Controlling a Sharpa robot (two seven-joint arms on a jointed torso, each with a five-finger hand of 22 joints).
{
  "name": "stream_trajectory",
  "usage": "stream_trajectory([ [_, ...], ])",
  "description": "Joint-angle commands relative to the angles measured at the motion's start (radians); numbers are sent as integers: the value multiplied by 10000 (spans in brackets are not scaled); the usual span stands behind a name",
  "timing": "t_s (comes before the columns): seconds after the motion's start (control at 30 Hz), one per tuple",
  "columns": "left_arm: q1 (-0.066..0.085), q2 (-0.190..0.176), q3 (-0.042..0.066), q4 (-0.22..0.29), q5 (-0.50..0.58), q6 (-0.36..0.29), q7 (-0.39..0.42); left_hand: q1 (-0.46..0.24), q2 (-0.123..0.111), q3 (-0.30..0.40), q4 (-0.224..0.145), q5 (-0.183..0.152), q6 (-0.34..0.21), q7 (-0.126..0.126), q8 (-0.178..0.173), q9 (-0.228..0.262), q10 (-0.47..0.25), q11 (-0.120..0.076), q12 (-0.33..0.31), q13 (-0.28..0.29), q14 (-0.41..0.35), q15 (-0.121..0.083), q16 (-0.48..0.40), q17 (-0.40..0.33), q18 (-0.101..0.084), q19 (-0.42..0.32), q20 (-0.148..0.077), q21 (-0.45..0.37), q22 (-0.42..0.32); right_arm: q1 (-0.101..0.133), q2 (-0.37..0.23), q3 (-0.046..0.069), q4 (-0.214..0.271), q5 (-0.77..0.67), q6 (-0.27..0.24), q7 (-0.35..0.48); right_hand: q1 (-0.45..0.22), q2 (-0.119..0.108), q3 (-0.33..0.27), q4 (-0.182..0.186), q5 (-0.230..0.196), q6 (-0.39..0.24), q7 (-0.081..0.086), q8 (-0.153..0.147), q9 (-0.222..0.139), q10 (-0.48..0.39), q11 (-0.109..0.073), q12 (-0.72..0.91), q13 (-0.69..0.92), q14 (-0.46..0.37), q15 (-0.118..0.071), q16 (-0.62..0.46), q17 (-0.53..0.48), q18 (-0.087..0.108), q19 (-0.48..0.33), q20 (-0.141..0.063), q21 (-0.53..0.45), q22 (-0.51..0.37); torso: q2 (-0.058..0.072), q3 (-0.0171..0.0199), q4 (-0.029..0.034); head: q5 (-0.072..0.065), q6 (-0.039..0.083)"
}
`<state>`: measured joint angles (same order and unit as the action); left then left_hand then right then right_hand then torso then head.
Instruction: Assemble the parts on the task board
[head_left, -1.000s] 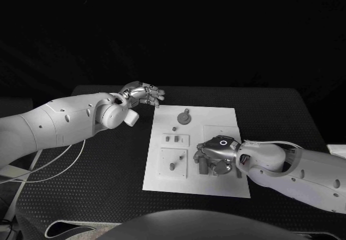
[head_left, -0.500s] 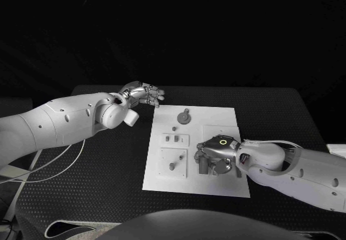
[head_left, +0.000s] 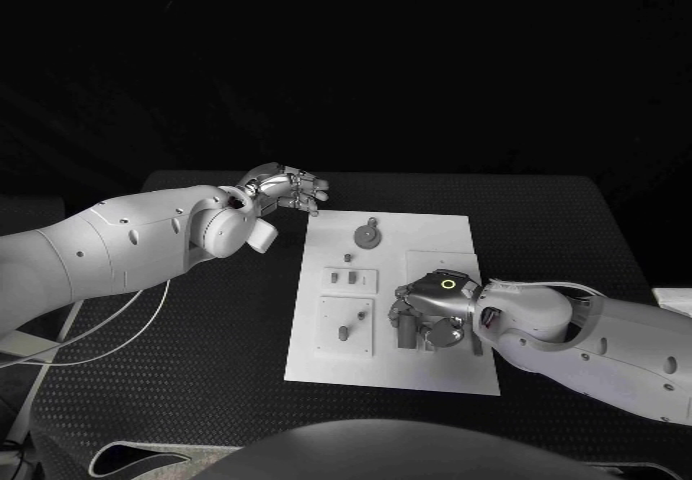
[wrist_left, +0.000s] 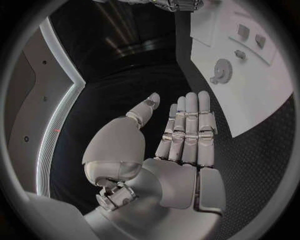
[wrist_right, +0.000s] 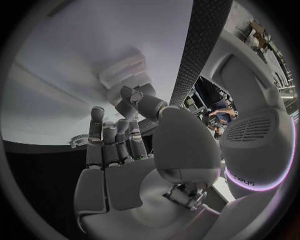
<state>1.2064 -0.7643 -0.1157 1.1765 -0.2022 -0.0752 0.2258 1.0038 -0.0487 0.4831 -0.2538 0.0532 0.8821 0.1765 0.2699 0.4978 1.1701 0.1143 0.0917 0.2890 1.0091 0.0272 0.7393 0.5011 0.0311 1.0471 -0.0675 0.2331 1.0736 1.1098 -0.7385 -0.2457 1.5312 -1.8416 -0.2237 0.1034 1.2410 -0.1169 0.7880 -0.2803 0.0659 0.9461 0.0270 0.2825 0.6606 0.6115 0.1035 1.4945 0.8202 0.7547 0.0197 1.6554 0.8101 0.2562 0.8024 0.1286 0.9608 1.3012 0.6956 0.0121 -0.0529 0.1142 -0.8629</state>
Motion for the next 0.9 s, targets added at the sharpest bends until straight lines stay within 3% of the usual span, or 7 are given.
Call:
stream_trajectory([
  [0.03,3,17,4,-5,49,149,73,-87,-2,-7,70,27,-72,4,32,-13,-28,30,-37,-16,31,52,-70,15,199,9,5,-47,14,-5,-17,-8,93,119,-272,200,-206,93,-17,92,23,808,557,153,15,108,-10,51,-24,104,0,274,16,56,84,-22,47,16,6,0,3,4,-5],
  [0.43,3,35,4,-8,49,188,64,-97,-5,-13,76,27,-78,6,33,-15,-33,32,-39,-17,29,53,-77,23,199,6,6,-51,16,276,-147,-7,193,430,-353,278,-263,151,3,76,23,944,535,176,21,211,-71,90,-79,233,-67,276,47,56,190,-87,87,21,3,0,-3,3,-13],
  [0.7,3,38,4,0,49,219,58,-102,-7,-16,78,27,-84,8,33,-17,-38,34,-41,-18,27,55,-83,29,200,3,7,-54,18,314,-126,-7,97,484,-220,189,-278,154,5,66,23,954,535,171,19,227,-83,96,-91,255,-82,272,54,56,205,-99,91,20,2,-7,-1,-17,-11],
  [0.8,3,29,4,7,49,218,52,-103,-8,-17,79,27,-86,9,33,-18,-39,34,-41,-19,27,55,-85,31,200,2,8,-54,18,314,-154,-7,54,479,-343,46,-332,48,5,74,25,843,577,88,-16,221,-98,82,-120,256,-103,256,56,56,204,-108,73,12,3,-9,-6,-34,-4],
  [0.9,3,29,4,10,49,212,48,-103,-9,-18,78,27,-89,10,32,-19,-40,34,-41,-19,27,55,-86,33,201,2,8,-55,19,316,-224,-7,37,1002,-730,34,-359,-98,27,104,25,428,702,-176,-136,225,-116,82,-153,265,-133,251,57,56,236,-123,65,1,3,-11,-5,-47,-8],
])
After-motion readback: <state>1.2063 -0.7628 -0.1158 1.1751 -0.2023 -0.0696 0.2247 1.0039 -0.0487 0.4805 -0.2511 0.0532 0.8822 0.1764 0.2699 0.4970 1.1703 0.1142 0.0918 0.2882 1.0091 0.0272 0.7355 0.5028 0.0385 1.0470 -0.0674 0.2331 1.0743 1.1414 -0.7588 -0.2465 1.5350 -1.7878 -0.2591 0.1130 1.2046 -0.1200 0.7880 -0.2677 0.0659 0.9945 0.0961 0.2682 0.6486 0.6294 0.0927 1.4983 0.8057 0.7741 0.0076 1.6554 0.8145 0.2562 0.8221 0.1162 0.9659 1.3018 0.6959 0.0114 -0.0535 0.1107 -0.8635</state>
